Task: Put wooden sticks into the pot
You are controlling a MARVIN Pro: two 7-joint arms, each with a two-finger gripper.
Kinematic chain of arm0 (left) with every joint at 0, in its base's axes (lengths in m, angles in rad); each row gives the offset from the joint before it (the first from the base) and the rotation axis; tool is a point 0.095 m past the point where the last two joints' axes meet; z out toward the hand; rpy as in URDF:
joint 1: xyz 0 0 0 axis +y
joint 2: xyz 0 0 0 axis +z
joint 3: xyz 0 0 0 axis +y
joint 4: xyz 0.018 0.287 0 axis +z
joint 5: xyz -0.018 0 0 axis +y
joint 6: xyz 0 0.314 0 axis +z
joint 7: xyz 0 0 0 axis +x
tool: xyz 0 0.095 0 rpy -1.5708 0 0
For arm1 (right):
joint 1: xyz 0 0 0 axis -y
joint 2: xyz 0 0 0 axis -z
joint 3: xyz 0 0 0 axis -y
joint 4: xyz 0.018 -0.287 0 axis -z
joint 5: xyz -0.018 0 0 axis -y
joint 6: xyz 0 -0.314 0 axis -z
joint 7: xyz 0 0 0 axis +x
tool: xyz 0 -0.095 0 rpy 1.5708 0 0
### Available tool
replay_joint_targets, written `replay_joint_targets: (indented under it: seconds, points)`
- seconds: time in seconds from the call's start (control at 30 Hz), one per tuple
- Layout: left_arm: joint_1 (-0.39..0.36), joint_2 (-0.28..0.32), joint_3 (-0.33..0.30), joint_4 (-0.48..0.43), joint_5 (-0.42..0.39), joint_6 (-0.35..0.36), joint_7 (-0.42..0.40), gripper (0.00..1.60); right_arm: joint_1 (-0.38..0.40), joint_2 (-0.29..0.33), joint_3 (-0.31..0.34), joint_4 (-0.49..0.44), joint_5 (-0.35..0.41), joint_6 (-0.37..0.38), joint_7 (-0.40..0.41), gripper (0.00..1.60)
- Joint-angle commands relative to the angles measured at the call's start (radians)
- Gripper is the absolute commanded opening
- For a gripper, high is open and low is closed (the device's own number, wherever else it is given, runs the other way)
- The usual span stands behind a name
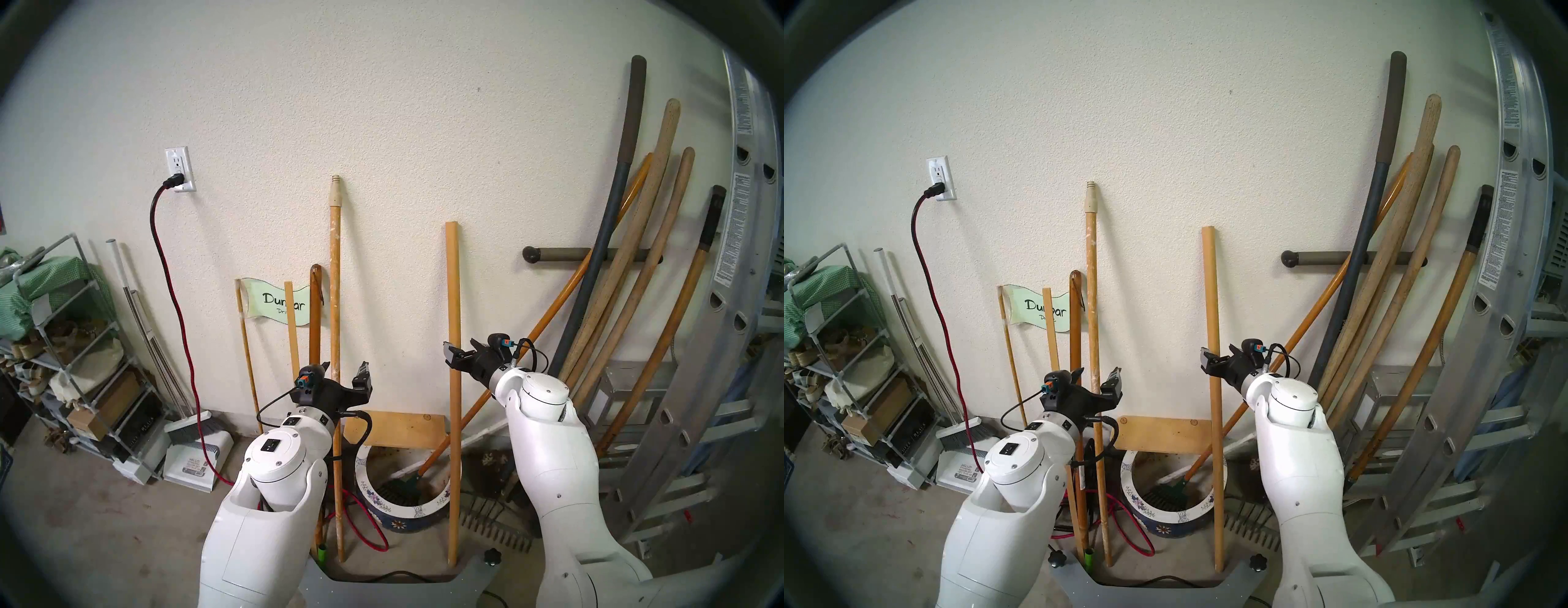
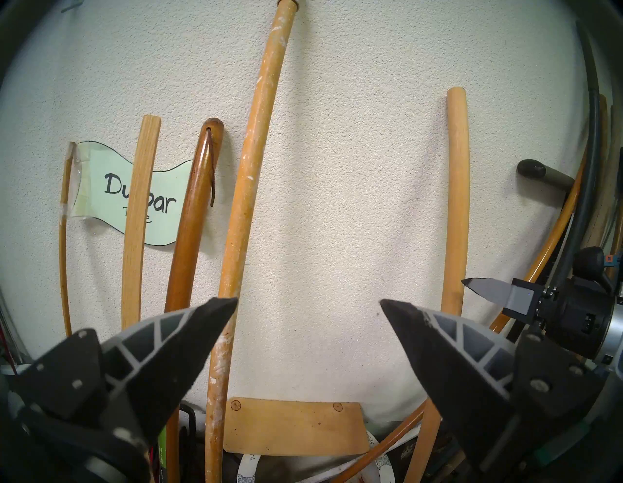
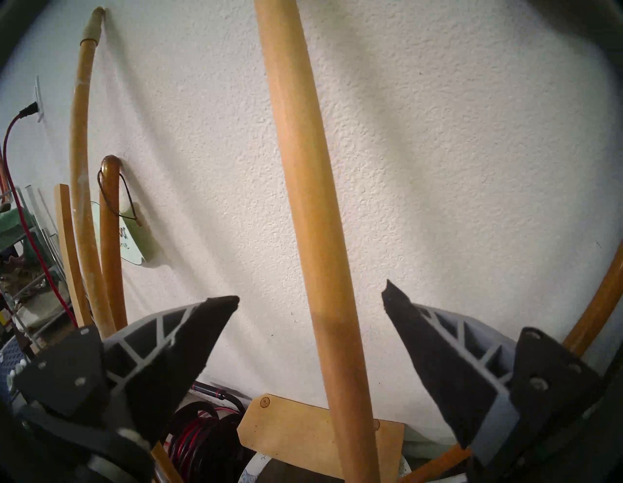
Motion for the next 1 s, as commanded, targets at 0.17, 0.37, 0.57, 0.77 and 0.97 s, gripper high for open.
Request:
replay_joint_targets:
  seconds: [0.17, 0.37, 0.57, 0.77, 0.97]
  points:
    - [0.000, -0.001, 0.001, -0.001, -0.001, -0.001, -0.001, 1.60, 0.089, 0.017, -0.010, 0.136, 0.002, -0.063, 0.030, 1.60]
    - [0.000, -0.001, 0.001, -0.001, -0.001, -0.001, -0.001, 1.60, 0.133, 0.028, -0.017, 0.216, -0.011, -0.102, 0.023, 1.60]
    - [0.000, -0.001, 0.001, -0.001, -0.001, -0.001, -0.001, 1.60, 0.180, 0.024, -0.020, 0.299, -0.020, -0.138, 0.015, 1.60]
    - [0.000, -0.001, 0.001, -0.001, -0.001, -0.001, -0.001, 1.60, 0.214, 0.021, -0.022, 0.371, -0.034, -0.177, -0.002, 1.60]
    - [0.000, 0.000, 0.001, -0.001, -0.001, -0.001, -0.001, 1.60, 0.263, 0.017, -0.020, 0.461, -0.042, -0.216, -0.024, 1.60]
